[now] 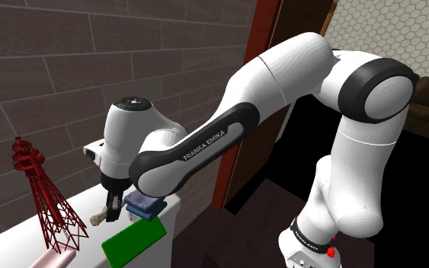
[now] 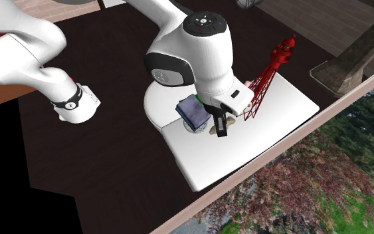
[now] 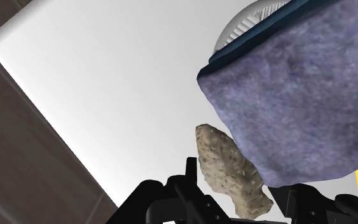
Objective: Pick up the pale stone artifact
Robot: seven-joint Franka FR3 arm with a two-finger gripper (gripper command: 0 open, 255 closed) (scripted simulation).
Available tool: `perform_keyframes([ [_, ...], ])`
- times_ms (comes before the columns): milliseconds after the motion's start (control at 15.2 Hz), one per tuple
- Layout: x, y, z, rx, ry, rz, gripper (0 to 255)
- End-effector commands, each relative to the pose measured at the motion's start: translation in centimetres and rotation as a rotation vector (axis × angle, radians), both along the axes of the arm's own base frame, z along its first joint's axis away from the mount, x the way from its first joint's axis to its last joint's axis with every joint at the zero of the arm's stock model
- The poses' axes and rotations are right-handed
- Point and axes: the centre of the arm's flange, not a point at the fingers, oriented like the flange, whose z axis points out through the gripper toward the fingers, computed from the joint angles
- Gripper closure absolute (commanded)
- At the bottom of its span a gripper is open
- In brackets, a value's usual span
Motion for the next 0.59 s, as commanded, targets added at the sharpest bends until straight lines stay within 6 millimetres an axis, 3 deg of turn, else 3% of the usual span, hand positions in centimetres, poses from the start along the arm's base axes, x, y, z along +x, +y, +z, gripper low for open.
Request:
perform_keyframes([
  [0,0.0,0.0,0.0,0.0,0.0,0.0,255],
  [528,0.0,0.0,3.6,0.0,0.0,0.0,255],
])
